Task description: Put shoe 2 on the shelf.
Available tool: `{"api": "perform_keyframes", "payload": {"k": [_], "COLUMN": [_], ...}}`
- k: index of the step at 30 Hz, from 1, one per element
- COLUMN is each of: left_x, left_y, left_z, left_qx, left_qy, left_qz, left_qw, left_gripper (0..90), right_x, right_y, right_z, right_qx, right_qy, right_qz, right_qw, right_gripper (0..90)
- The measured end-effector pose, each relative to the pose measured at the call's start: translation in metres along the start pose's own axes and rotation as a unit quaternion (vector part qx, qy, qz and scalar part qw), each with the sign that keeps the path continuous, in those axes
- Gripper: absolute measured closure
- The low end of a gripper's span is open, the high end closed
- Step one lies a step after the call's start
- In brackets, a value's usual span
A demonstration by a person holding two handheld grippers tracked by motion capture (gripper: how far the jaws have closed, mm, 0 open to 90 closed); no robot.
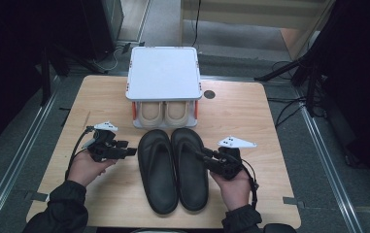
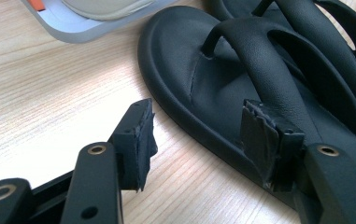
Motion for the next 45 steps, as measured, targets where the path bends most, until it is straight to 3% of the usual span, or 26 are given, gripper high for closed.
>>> {"api": "perform_keyframes", "payload": {"k": [8,15,23,27,32,45], "left_x": [0.0,0.0,0.0,0.0,0.001,0.001], "left_y": [0.0,0.0,0.0,0.0,-0.001,-0.002], "left_z": [0.001,0.0,0.0,0.0,-0.001,0.0], "left_qx": [0.004,0.005,0.004,0.007,0.005,0.007], "left_qy": [0.0,0.004,0.008,0.007,0.008,0.009], "left_qz": [0.005,0.007,0.009,0.01,0.006,0.002], "left_qw": [1.0,1.0,0.9999,0.9999,0.9999,0.9999], "left_gripper": [42.5,42.6,42.7,42.7,42.8,42.7], "right_x": [-0.004,-0.009,-0.015,-0.017,-0.016,-0.014], "right_y": [-0.018,-0.029,-0.033,-0.037,-0.041,-0.048], "right_z": [0.005,0.02,0.038,0.049,0.059,0.08], "right_qx": [0.006,0.005,0.001,-0.008,-0.011,-0.031], "right_qy": [0.002,-0.009,-0.011,-0.023,-0.024,-0.043], "right_qz": [0.006,0.004,0.028,0.021,0.035,0.024], "right_qw": [1.0,0.9999,0.9995,0.9995,0.999,0.9983], "right_gripper": [66.1,62.5,56.6,52.4,50.4,47.9]}}
Point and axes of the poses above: each handheld gripper's, and its own axes: z roughly forward along the jaws, x roughly out of its top, y roughly to its right, the point moved 6 cm from there along z, roughly forward along the jaws, and after that the axes turned 15 degrees about -z, right-handed, at the moved point
